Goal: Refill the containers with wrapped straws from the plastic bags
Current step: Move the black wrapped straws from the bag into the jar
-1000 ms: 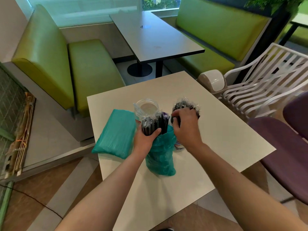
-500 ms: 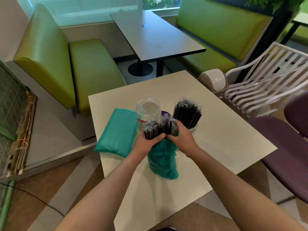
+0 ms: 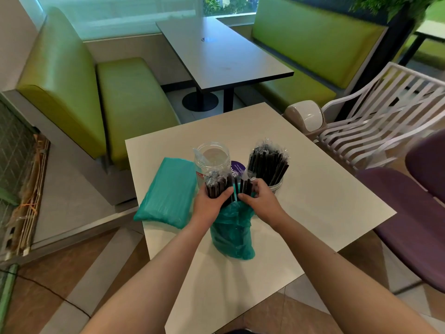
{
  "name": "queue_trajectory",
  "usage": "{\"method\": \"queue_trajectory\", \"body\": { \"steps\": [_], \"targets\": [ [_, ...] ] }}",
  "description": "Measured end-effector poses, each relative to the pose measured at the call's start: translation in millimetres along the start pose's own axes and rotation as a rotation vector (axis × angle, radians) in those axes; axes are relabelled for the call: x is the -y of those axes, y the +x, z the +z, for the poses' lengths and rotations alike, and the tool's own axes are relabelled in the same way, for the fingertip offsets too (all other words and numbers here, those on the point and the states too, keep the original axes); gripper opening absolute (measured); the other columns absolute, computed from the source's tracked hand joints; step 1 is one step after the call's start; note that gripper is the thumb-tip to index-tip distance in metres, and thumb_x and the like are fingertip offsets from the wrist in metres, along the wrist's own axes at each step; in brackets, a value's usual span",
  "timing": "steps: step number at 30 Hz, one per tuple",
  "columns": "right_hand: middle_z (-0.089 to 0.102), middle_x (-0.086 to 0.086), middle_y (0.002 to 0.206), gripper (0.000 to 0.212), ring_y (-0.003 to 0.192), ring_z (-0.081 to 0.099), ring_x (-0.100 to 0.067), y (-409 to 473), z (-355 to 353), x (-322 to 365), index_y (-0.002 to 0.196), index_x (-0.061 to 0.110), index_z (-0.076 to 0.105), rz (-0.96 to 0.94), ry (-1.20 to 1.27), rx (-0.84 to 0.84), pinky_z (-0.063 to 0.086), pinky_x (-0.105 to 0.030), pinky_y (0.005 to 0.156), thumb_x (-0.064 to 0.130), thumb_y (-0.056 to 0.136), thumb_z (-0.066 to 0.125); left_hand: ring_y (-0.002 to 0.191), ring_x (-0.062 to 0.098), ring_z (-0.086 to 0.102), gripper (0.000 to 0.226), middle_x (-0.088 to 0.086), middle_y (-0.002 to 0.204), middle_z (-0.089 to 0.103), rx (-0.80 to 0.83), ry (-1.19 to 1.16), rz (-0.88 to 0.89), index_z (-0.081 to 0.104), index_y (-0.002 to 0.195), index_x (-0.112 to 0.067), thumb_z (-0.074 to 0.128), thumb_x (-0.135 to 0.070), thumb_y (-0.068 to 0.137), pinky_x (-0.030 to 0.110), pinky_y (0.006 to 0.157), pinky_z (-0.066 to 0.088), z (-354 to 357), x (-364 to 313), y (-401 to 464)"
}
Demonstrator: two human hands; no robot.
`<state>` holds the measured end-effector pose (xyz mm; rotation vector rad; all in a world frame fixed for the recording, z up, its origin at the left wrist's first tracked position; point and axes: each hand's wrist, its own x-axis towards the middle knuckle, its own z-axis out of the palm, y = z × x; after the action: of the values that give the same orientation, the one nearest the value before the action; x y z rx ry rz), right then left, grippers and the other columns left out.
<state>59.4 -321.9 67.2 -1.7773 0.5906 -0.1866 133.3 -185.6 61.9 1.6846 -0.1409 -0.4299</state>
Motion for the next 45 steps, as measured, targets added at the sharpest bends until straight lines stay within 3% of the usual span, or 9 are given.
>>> {"method": "queue_trajectory", "body": {
  "steps": [3, 11, 16, 22, 26, 30, 35, 39, 45],
  "targets": [
    [0.068, -0.003, 0.109, 0.024, 0.100, 0.065, -0.018, -3.4, -2.3, 4.0, 0.113, 0.021, 0.063, 0.033, 0.011, 0.070, 0.054, -0.028, 0.084, 0.014, 0.090, 0.065, 0.106, 0.012, 0.058, 0.053, -0.008, 0.109, 0.061, -0.010, 0.007, 0.015, 0.055, 0.122, -0.023, 0.082, -0.031, 0.077, 0.026, 0.092, 0.047, 2.2, 0.9, 0.9],
    [0.067, 0.001, 0.104, 0.005, 0.102, 0.062, -0.017, -10.0, -3.5, 11.8, 0.100, 0.028, 0.058, 0.010, 0.011, 0.060, 0.051, -0.032, 0.089, 0.030, 0.095, 0.059, 0.105, 0.012, 0.057, 0.051, -0.009, 0.107, 0.060, -0.040, 0.059, 0.030, 0.054, 0.121, -0.026, 0.081, -0.033, 0.078, 0.026, 0.090, 0.045, 4.0, 0.2, 0.5],
    [0.070, 0.005, 0.095, 0.023, 0.098, 0.061, -0.007, -8.3, -15.5, 37.7, 0.099, 0.017, 0.061, -0.102, -0.082, -0.025, 0.043, -0.025, 0.085, 0.036, 0.099, 0.049, 0.107, 0.013, 0.058, 0.057, -0.006, 0.112, 0.063, -0.029, 0.077, 0.051, 0.054, 0.128, -0.021, 0.081, -0.032, 0.078, 0.028, 0.092, 0.047, 7.2, -1.0, 2.2],
    [0.070, 0.001, 0.089, 0.018, 0.079, 0.061, 0.004, 0.8, -43.7, 80.9, 0.113, 0.017, 0.045, -0.222, -0.047, -0.174, 0.042, -0.005, 0.062, 0.031, 0.102, 0.043, 0.111, 0.016, 0.057, 0.062, -0.004, 0.120, 0.063, -0.022, 0.080, 0.064, 0.053, 0.131, -0.021, 0.081, -0.034, 0.077, 0.034, 0.099, 0.048, 14.2, -3.9, 5.5],
    [0.067, -0.002, 0.084, 0.019, 0.071, 0.062, 0.000, 4.0, -68.4, 109.9, 0.115, 0.014, 0.040, -0.300, 0.067, -0.350, 0.048, -0.014, 0.064, 0.028, 0.103, 0.042, 0.108, 0.014, 0.056, 0.063, -0.008, 0.113, 0.060, -0.029, 0.074, 0.050, 0.053, 0.132, -0.021, 0.081, -0.034, 0.077, 0.028, 0.094, 0.045, 16.1, -7.1, 5.5],
    [0.063, -0.003, 0.077, 0.013, 0.060, 0.055, 0.006, 6.9, -86.3, 125.7, 0.106, 0.013, 0.039, -0.397, 0.102, -0.511, 0.041, -0.005, 0.054, 0.025, 0.103, 0.041, 0.110, 0.016, 0.058, 0.061, -0.007, 0.113, 0.062, -0.025, 0.075, 0.048, 0.054, 0.130, -0.021, 0.081, -0.034, 0.077, 0.030, 0.095, 0.048, 16.9, -5.1, 5.5],
    [0.064, 0.005, 0.080, 0.028, 0.071, 0.058, -0.002, 15.2, -90.0, 115.0, 0.116, 0.010, 0.043, -0.366, -0.085, -0.546, 0.043, -0.021, 0.065, 0.034, 0.102, 0.043, 0.109, 0.016, 0.057, 0.061, -0.008, 0.112, 0.061, -0.028, 0.092, 0.046, 0.052, 0.130, -0.021, 0.080, -0.035, 0.078, 0.031, 0.097, 0.047, 17.0, -5.6, 4.9],
    [0.061, -0.005, 0.112, 0.038, 0.099, 0.058, -0.019, 24.2, -81.3, 85.1, 0.125, 0.013, 0.051, -0.288, -0.291, -0.471, 0.048, -0.035, 0.084, 0.039, 0.097, 0.054, 0.112, 0.018, 0.057, 0.061, -0.008, 0.112, 0.060, -0.029, 0.095, 0.043, 0.052, 0.129, -0.022, 0.081, -0.037, 0.077, 0.032, 0.097, 0.047, 16.4, -4.3, 6.0],
    [0.051, -0.009, 0.100, 0.035, 0.080, 0.046, -0.015, 24.1, -68.2, 43.0, 0.105, 0.001, 0.064, -0.141, -0.494, -0.439, 0.033, -0.019, 0.070, 0.031, 0.088, 0.069, 0.116, 0.019, 0.058, 0.063, -0.003, 0.120, 0.063, -0.050, 0.108, 0.035, 0.053, 0.131, -0.022, 0.081, -0.038, 0.076, 0.035, 0.101, 0.047, 13.0, -2.4, 7.5]
  ]
}}
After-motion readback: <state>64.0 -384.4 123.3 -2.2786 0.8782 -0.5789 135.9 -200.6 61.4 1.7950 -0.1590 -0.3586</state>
